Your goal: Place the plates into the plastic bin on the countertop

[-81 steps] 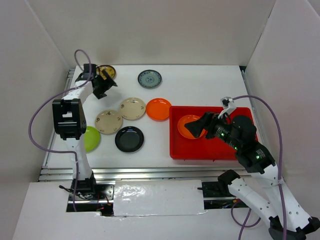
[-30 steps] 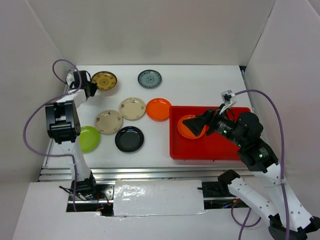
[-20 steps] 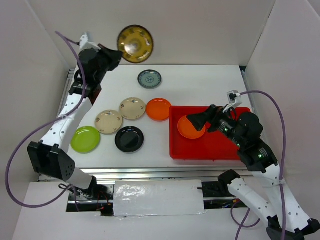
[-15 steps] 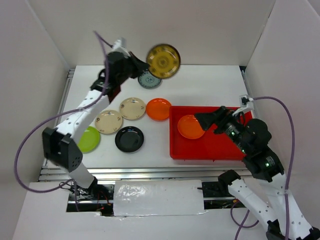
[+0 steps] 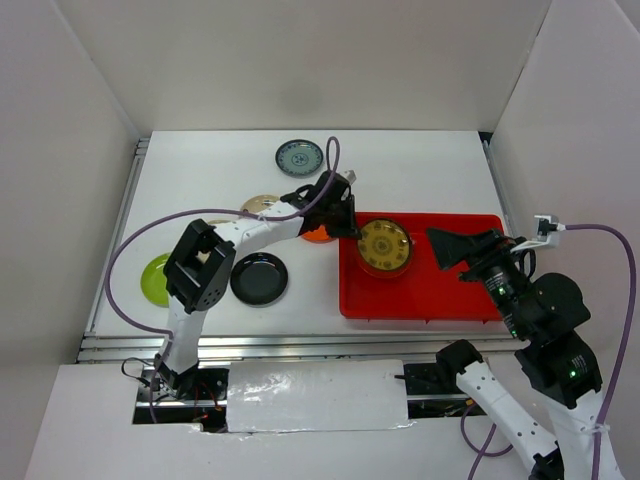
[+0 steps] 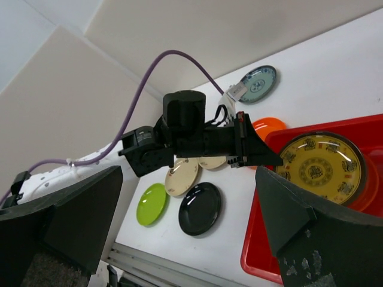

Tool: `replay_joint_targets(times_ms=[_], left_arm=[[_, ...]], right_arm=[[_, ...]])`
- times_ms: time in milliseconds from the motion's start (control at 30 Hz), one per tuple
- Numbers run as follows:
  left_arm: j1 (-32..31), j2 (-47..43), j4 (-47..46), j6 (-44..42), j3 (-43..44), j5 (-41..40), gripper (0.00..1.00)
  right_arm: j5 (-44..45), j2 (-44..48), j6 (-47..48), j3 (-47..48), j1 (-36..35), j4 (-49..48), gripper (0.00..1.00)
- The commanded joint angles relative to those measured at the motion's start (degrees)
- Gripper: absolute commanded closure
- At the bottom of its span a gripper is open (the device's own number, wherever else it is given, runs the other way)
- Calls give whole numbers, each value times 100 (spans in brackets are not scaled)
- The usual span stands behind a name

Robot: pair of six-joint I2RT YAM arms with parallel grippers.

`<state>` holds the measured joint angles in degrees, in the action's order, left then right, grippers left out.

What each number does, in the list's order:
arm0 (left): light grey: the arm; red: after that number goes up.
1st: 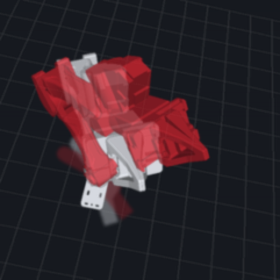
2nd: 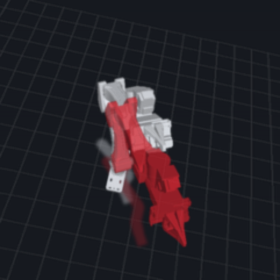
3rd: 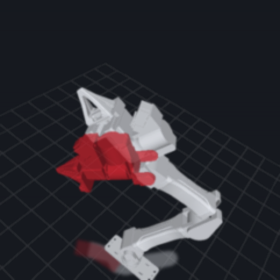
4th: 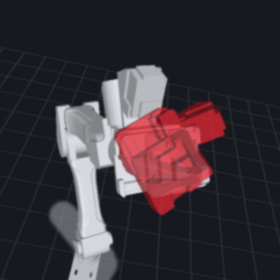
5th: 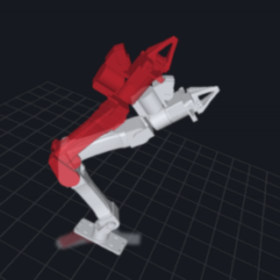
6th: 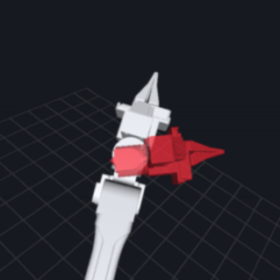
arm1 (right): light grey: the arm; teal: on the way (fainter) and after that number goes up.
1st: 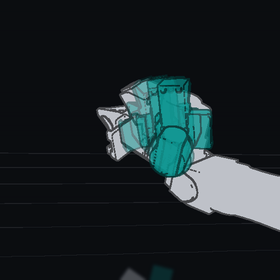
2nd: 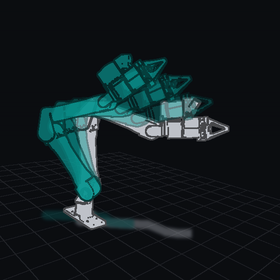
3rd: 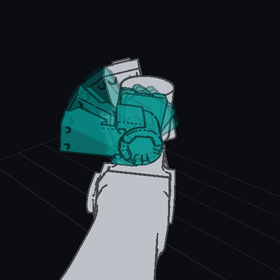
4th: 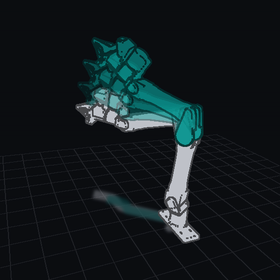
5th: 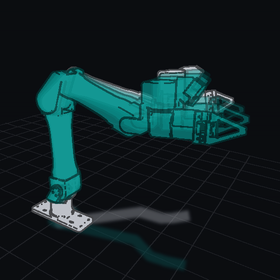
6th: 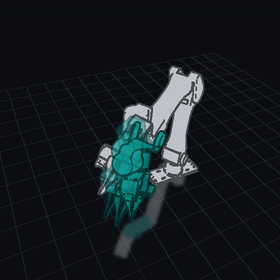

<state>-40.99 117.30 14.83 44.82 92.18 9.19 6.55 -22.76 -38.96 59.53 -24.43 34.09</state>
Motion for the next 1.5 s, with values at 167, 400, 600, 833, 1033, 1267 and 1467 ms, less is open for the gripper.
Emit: replay_joint_targets(times_ms=[167, 400, 600, 833, 1033, 1267, 1467], left_arm=[[-111, 153, 186, -140, 537, -269, 76], [-383, -443, 328, -316, 573, -593, 1], [-157, -1744, 643, -369, 310, -2296, 1], [1874, -941, 749, -209, 755, -2274, 1], [3087, 1116, 451, -773, 3014, -570, 1], [3861, 2296, -918, -220, 3332, 844, 1], [3862, 3088, -1604, 202, 3298, 1524, 1]], right_arm=[[-57, -44, -15, -2, 52, 107, 0], [-153, -61, -15, -11, 34, 11, 0], [-233, -149, -6, -46, 43, -86, 0], [-776, -570, 169, -292, 52, -385, 0], [-1620, -607, 206, -581, 52, -789, 0], [-2236, -641, -6, -1277, 61, -1352, 0], [-2351, -756, 38, -1207, 61, -1352, 0]])
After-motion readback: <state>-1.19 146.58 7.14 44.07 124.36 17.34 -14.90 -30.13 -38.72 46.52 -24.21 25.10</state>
